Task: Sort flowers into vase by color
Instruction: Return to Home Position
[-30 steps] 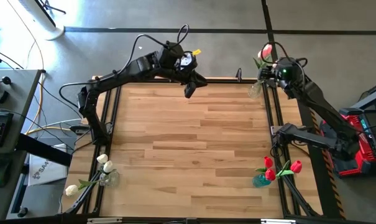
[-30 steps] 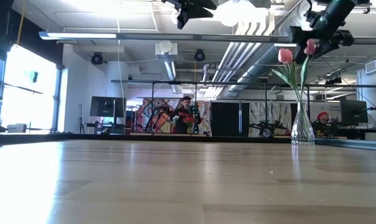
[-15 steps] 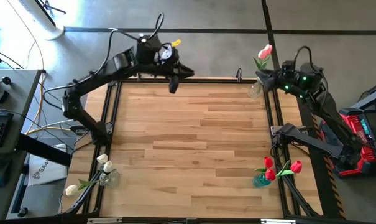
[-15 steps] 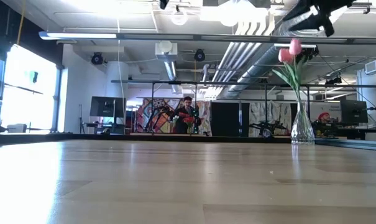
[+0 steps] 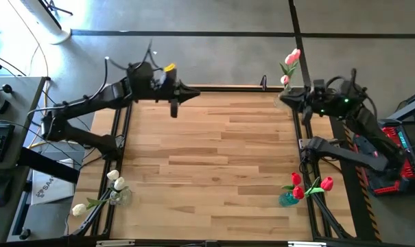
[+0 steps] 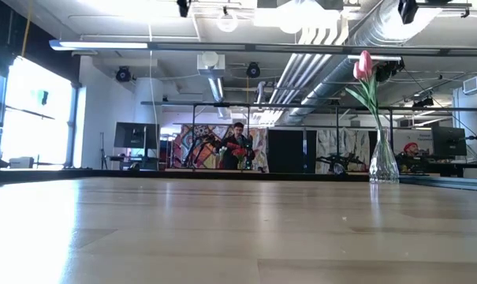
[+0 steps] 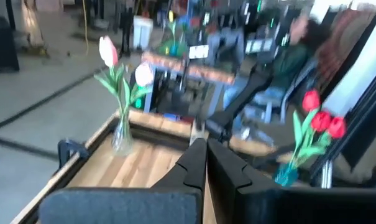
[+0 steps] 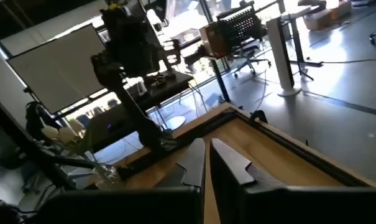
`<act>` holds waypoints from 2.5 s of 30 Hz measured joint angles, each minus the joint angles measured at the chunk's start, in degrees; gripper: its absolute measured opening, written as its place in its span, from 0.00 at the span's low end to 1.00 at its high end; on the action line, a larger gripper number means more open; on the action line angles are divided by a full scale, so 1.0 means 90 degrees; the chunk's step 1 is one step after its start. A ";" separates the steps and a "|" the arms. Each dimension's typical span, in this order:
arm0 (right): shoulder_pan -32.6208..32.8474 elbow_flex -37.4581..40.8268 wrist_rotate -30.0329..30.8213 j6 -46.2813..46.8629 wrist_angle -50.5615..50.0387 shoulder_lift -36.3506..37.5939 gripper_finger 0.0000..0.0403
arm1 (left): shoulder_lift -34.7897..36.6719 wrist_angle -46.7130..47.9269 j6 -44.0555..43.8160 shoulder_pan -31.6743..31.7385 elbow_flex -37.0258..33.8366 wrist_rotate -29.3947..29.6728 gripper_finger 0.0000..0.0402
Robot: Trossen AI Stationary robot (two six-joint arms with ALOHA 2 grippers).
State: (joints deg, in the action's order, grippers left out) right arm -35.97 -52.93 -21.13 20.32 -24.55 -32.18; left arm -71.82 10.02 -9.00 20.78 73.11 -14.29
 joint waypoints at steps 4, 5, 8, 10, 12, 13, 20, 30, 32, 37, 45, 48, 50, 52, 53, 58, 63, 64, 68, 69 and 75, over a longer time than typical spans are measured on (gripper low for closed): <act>0.0463 0.0634 0.0190 0.0395 0.0803 -0.0046 0.01 | 0.0519 -0.0872 -0.0306 0.0007 -0.0818 -0.0004 0.00; 0.0623 0.0830 0.0126 0.0563 0.1167 -0.0054 0.00 | 0.0631 -0.0927 -0.0307 0.0007 -0.0963 -0.0005 0.00; 0.1206 0.1409 0.0158 0.0997 0.2100 -0.0044 0.00 | 0.0888 -0.0956 -0.0136 -0.0044 -0.1285 -0.0005 0.00; 0.1593 0.1639 0.0416 0.1025 0.2494 -0.0032 0.00 | 0.1039 -0.0988 0.0047 -0.0162 -0.1465 0.0107 0.00; 0.1942 0.1721 0.0668 0.0932 0.2478 -0.0034 0.00 | 0.1186 -0.1174 0.0145 -0.0357 -0.1628 0.0417 0.00; 0.2102 0.1722 0.0756 0.0816 0.2439 -0.0039 0.00 | 0.1265 -0.1247 0.0180 -0.0449 -0.1721 0.0563 0.00; 0.2787 0.1605 0.0782 -0.0403 0.1763 0.0596 0.00 | 0.1738 -0.1942 0.0178 -0.0734 -0.2377 0.1062 0.00; 0.2846 0.0972 0.1336 -0.0186 -0.0620 0.1837 0.00 | 0.1713 -0.1486 0.0392 -0.0724 -0.2413 0.0994 0.00; 0.2844 0.0969 0.1337 0.0316 -0.0821 0.1894 0.00 | 0.1713 -0.1251 0.0267 -0.0724 -0.2413 0.1059 0.00; 0.2844 0.0972 0.1530 -0.0259 -0.1450 0.1876 0.00 | 0.1679 -0.1154 0.0713 -0.0850 -0.2415 0.1137 0.00; 0.2844 0.0972 0.2007 -0.1978 -0.1120 0.2135 0.00 | 0.1696 -0.1691 0.1458 -0.1121 -0.2798 0.1569 0.00; 0.2844 0.0972 0.1828 -0.2342 -0.1111 0.2270 0.00 | 0.1692 -0.2437 0.1414 -0.1175 -0.3347 0.1529 0.00; 0.2844 0.0972 0.1806 -0.2470 -0.1105 0.2344 0.00 | 0.1696 -0.2944 0.1389 -0.1196 -0.3684 0.1537 0.00; 0.2844 0.0972 0.1806 -0.2527 -0.1104 0.2386 0.00 | 0.1701 -0.3255 0.1327 -0.1196 -0.3973 0.1538 0.00; 0.2844 0.0972 0.1802 -0.2542 -0.1103 0.2393 0.00 | 0.1708 -0.3367 0.1304 -0.1196 -0.4101 0.1514 0.00; 0.2844 0.1132 0.1591 -0.2695 -0.0821 0.2415 0.00 | 0.1726 -0.3907 0.1095 -0.1196 -0.4665 0.1499 0.00; 0.2844 0.1982 0.1445 -0.2433 0.0275 0.2603 0.00 | 0.1755 -0.4537 0.0955 -0.1266 -0.5076 0.1499 0.00; 0.2844 0.2126 0.1431 -0.2353 0.0402 0.2628 0.00 | 0.1762 -0.4612 0.0955 -0.1299 -0.5153 0.1499 0.00; 0.2844 0.2376 0.1378 -0.1931 0.0479 0.2673 0.00 | 0.1855 -0.4682 0.0954 -0.1386 -0.5392 0.1498 0.00; 0.2844 0.2397 0.1331 -0.1865 0.0486 0.2704 0.00 | 0.1896 -0.4757 0.0938 -0.1395 -0.5507 0.1508 0.00; 0.2844 0.2658 0.1308 -0.1772 0.0371 0.3462 0.00 | 0.2236 -0.5479 0.0735 -0.1407 -0.6162 0.1707 0.00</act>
State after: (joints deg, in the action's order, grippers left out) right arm -10.37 -29.01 -9.36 4.37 -21.21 -1.03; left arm -51.70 -39.29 -2.39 8.12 17.65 1.07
